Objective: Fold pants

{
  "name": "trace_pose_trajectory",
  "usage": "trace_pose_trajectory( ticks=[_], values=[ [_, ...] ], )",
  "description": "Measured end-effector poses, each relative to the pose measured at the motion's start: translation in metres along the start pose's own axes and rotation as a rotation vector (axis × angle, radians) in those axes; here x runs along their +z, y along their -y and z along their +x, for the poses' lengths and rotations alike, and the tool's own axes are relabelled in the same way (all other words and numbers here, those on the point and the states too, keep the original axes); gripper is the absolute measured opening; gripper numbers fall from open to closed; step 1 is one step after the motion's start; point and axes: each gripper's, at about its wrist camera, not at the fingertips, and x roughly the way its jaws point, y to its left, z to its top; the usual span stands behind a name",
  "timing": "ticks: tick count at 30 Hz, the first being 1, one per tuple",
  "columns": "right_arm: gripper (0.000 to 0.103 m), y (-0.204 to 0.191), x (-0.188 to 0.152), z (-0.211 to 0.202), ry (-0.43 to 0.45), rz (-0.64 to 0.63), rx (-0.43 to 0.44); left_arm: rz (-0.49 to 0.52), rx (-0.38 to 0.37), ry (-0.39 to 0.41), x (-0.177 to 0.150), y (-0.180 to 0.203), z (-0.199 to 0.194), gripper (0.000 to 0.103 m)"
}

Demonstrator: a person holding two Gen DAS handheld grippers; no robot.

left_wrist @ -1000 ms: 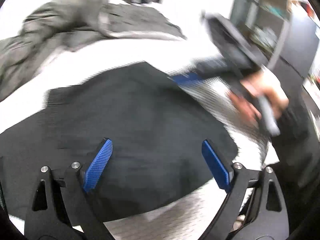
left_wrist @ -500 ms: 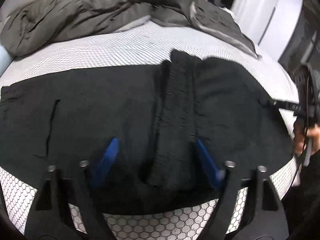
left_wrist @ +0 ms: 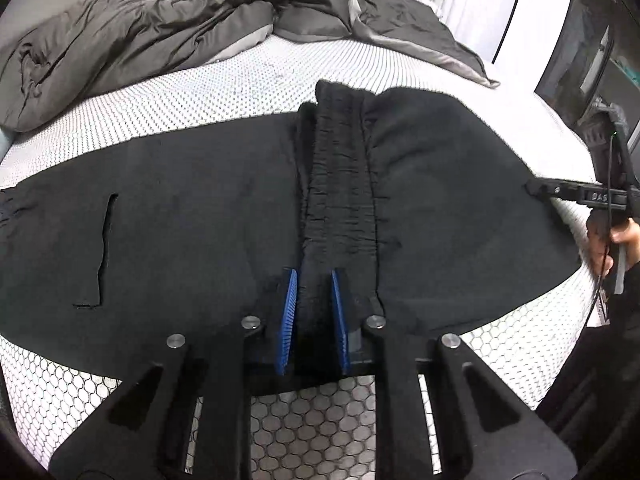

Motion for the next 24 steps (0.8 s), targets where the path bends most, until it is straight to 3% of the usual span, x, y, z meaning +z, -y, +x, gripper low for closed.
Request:
trace_pose_trajectory(
  ticks=[3, 5, 6, 11, 15, 16, 17, 18, 20, 24],
  values=[
    [0.062, -0.002, -0.002, -0.002, 0.000, -0.003, -0.011, -0.011, 0.047, 0.032, 0.004, -0.002, -0.007, 0.037],
    [0.062, -0.005, -0.003, -0.006, 0.006, 0.005, -0.013, -0.049, 0.058, 0.076, 0.013, -0.007, -0.013, 0.072],
    [0.063, -0.007, -0.004, -0.009, 0.012, 0.004, -0.008, -0.069, 0.057, 0.098, 0.020, -0.009, -0.014, 0.079],
    [0.065, -0.011, -0.007, -0.012, 0.013, -0.012, 0.022, -0.156, 0.007, 0.118, 0.085, -0.010, 0.013, 0.084],
    [0.065, -0.004, -0.010, -0.002, -0.023, 0.010, 0.038, -0.182, -0.122, 0.033, 0.137, -0.006, 0.064, 0.081],
    [0.066, -0.003, -0.010, -0.001, -0.026, 0.012, 0.042, -0.199, -0.142, 0.005, 0.142, -0.006, 0.074, 0.067],
    [0.066, -0.002, -0.010, 0.000, -0.029, 0.012, 0.051, -0.230, -0.181, -0.044, 0.146, -0.009, 0.087, 0.045],
    [0.066, -0.001, -0.009, 0.000, -0.031, 0.013, 0.056, -0.247, -0.222, -0.106, 0.148, -0.011, 0.099, 0.038],
    [0.066, 0.000, -0.008, -0.002, -0.032, 0.015, 0.062, -0.244, -0.223, -0.109, 0.147, -0.013, 0.102, 0.023],
    [0.066, 0.000, -0.006, -0.003, -0.037, 0.016, 0.062, -0.217, -0.248, -0.049, 0.146, -0.019, 0.084, 0.017]
  ],
)
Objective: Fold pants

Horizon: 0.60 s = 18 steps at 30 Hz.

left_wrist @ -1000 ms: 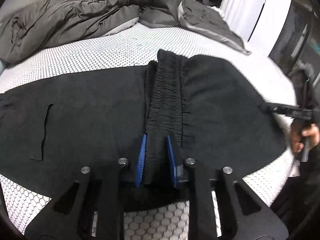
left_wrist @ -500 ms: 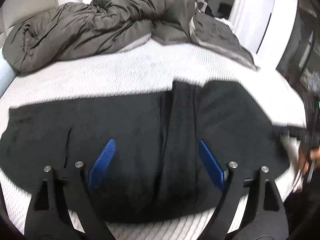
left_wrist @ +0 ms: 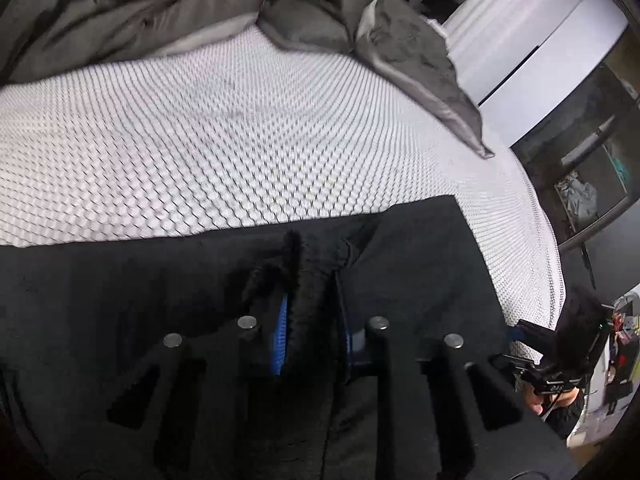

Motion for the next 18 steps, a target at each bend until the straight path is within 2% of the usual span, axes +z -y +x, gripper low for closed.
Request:
trace_pose_trajectory(
  ticks=[2, 3, 5, 7, 9, 11, 12, 14, 17, 18],
  values=[
    [0.066, 0.000, 0.000, 0.000, -0.002, -0.002, -0.001, 0.020, 0.037, 0.010, 0.000, -0.001, -0.003, 0.020],
    [0.066, 0.001, 0.000, -0.001, -0.003, 0.001, 0.001, 0.015, 0.082, -0.003, 0.000, -0.003, 0.002, 0.024],
    [0.066, 0.001, 0.000, -0.002, -0.002, -0.003, 0.003, -0.005, 0.164, -0.050, 0.000, -0.008, 0.015, 0.051],
    [0.066, 0.002, 0.000, -0.002, -0.004, 0.003, 0.003, -0.014, 0.212, -0.032, -0.002, -0.007, 0.010, 0.065],
    [0.066, 0.002, -0.002, -0.005, 0.000, 0.009, 0.004, -0.006, 0.228, 0.032, -0.012, -0.001, -0.010, 0.069],
    [0.066, 0.001, -0.003, -0.007, 0.002, 0.004, 0.013, 0.015, 0.264, 0.082, -0.024, 0.009, -0.028, 0.079],
    [0.066, 0.000, -0.005, -0.009, 0.000, -0.004, 0.027, 0.038, 0.314, 0.121, -0.039, 0.020, -0.039, 0.082],
    [0.066, -0.004, -0.009, -0.008, -0.009, -0.017, 0.047, 0.082, 0.362, 0.149, -0.065, 0.039, -0.046, 0.083],
    [0.066, -0.011, -0.013, -0.004, -0.026, -0.039, 0.049, 0.190, 0.354, 0.152, -0.101, 0.071, -0.038, 0.083],
    [0.066, -0.014, -0.016, -0.003, -0.031, -0.043, 0.043, 0.248, 0.374, 0.148, -0.111, 0.085, -0.031, 0.083]
  ],
)
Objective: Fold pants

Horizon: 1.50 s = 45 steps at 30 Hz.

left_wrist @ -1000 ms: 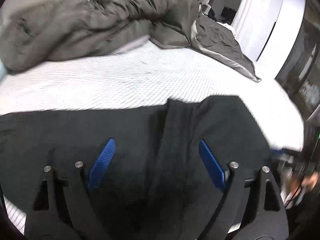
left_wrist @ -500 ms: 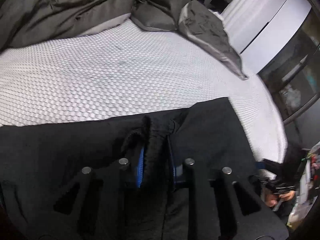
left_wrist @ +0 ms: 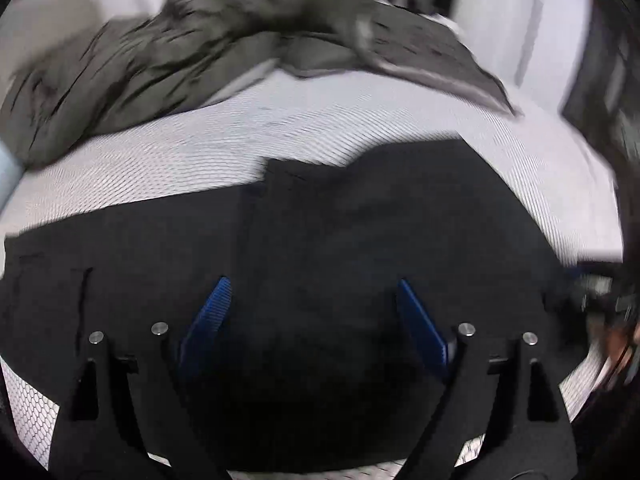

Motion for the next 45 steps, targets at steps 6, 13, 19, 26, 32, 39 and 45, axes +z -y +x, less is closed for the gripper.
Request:
trace_pose_trajectory(
  ticks=[6, 13, 19, 26, 32, 39, 45],
  values=[
    [0.066, -0.011, -0.011, -0.005, -0.001, -0.043, -0.001, 0.231, -0.020, 0.061, -0.014, 0.077, -0.004, 0.083],
    [0.067, -0.010, 0.009, 0.012, -0.026, -0.013, 0.015, 0.358, 0.065, 0.003, -0.031, 0.124, 0.021, 0.085],
    [0.067, -0.001, 0.064, 0.049, -0.097, -0.047, 0.013, 0.296, 0.020, -0.026, -0.029, 0.103, 0.031, 0.091],
    [0.053, 0.012, 0.142, 0.094, -0.087, -0.124, -0.097, 0.287, -0.020, -0.035, -0.035, 0.092, 0.027, 0.092],
    [0.049, 0.049, 0.186, 0.105, -0.043, 0.014, -0.082, 0.276, -0.084, -0.037, -0.033, 0.081, 0.020, 0.092],
    [0.049, 0.049, 0.150, 0.064, -0.007, 0.095, 0.003, -0.003, -0.171, 0.085, 0.004, -0.004, -0.006, 0.091],
    [0.020, 0.058, 0.133, 0.052, 0.022, 0.121, -0.011, -0.178, -0.077, -0.093, 0.003, -0.070, 0.041, 0.077]
  ],
)
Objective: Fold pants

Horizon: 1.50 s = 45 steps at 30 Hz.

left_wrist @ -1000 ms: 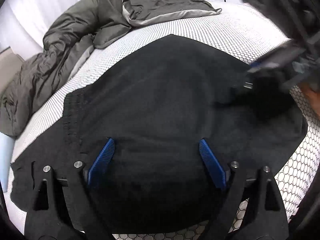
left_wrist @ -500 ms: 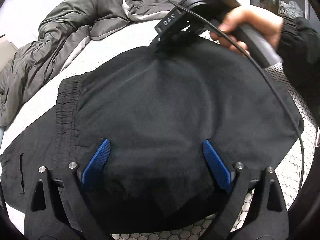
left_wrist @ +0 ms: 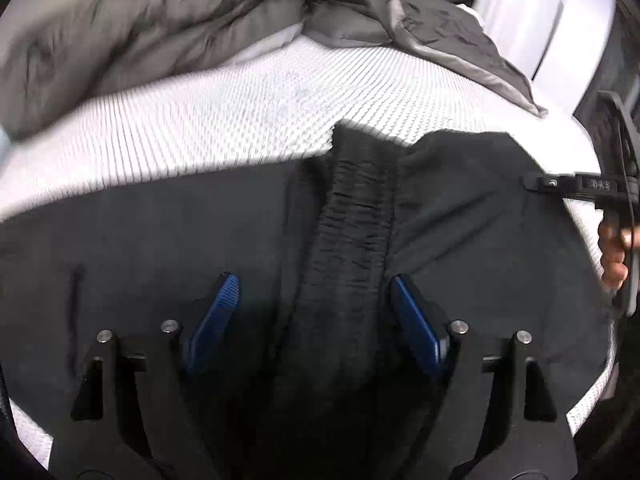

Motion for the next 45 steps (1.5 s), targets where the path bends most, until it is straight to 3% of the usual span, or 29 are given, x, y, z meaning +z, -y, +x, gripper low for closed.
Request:
trace_pose_trajectory(
  ticks=[3, 5, 7, 9, 10, 11, 12, 16, 18, 19, 21, 22, 23, 26, 30, 32, 35, 37, 39, 40, 42, 45],
  values=[
    [0.025, 0.009, -0.008, -0.016, 0.027, 0.072, 0.034, 0.030, 0.036, 0.055, -0.002, 0.005, -0.021, 0.076],
    [0.048, 0.004, -0.014, -0.023, 0.020, 0.082, 0.059, 0.079, -0.004, 0.113, -0.006, 0.017, -0.036, 0.076],
    [0.052, -0.011, -0.021, -0.029, 0.041, 0.040, 0.080, 0.123, -0.039, 0.098, -0.006, 0.027, -0.031, 0.076],
    [0.048, -0.029, -0.027, -0.023, 0.045, -0.050, -0.006, 0.167, -0.005, 0.051, -0.010, 0.034, -0.015, 0.076],
    [0.030, -0.031, -0.029, -0.018, 0.037, -0.069, -0.044, 0.176, 0.009, 0.031, -0.012, 0.033, -0.006, 0.076],
    [0.023, -0.028, -0.032, -0.018, 0.037, -0.064, -0.081, 0.161, -0.005, 0.019, -0.014, 0.030, -0.001, 0.076],
    [0.023, -0.017, -0.035, -0.024, 0.048, -0.021, -0.068, 0.135, -0.019, 0.013, -0.013, 0.025, -0.001, 0.076],
    [0.024, -0.002, -0.054, -0.050, 0.080, 0.059, -0.041, 0.106, 0.036, 0.036, -0.011, 0.016, -0.008, 0.076],
    [0.030, -0.013, -0.063, -0.055, 0.071, 0.051, 0.021, 0.102, 0.023, 0.060, -0.010, 0.016, -0.017, 0.076],
    [0.043, -0.022, -0.068, -0.055, 0.075, 0.028, 0.029, 0.110, 0.016, 0.073, -0.013, 0.018, -0.021, 0.076],
    [0.048, -0.040, -0.077, -0.045, 0.055, -0.015, 0.013, 0.151, 0.039, 0.064, -0.019, 0.025, -0.019, 0.076],
    [0.044, -0.045, -0.079, -0.040, 0.057, -0.040, -0.019, 0.170, 0.057, 0.042, -0.018, 0.027, -0.012, 0.076],
    [0.029, -0.048, -0.081, -0.035, 0.052, -0.067, -0.067, 0.170, 0.055, 0.031, -0.020, 0.026, -0.009, 0.076],
    [0.021, -0.032, -0.089, -0.041, 0.058, -0.034, -0.055, 0.143, 0.045, 0.029, -0.022, 0.018, -0.013, 0.076],
    [0.023, -0.017, -0.098, -0.055, 0.068, 0.000, -0.033, 0.119, 0.091, 0.052, -0.026, 0.005, -0.025, 0.077],
    [0.032, -0.016, -0.099, -0.056, 0.071, 0.024, -0.019, 0.127, 0.108, 0.088, -0.027, 0.005, -0.037, 0.077],
    [0.048, -0.020, -0.114, -0.070, 0.091, 0.039, 0.034, 0.136, 0.039, 0.128, -0.029, 0.012, -0.050, 0.077],
    [0.048, -0.025, -0.122, -0.067, 0.084, 0.029, 0.061, 0.182, 0.034, 0.090, -0.032, 0.024, -0.040, 0.077],
    [0.034, -0.035, -0.124, -0.051, 0.048, 0.006, 0.016, 0.214, 0.082, 0.058, -0.033, 0.029, -0.027, 0.077],
    [0.017, -0.034, -0.125, -0.055, 0.059, -0.011, 0.008, 0.205, 0.077, 0.051, -0.034, 0.028, -0.024, 0.077],
    [0.013, -0.036, -0.133, -0.062, 0.098, -0.027, -0.003, 0.182, 0.069, 0.048, -0.033, 0.023, -0.023, 0.077],
    [0.013, -0.020, -0.155, -0.080, 0.128, 0.026, -0.011, 0.172, 0.132, 0.057, -0.034, 0.016, -0.025, 0.077]
  ],
)
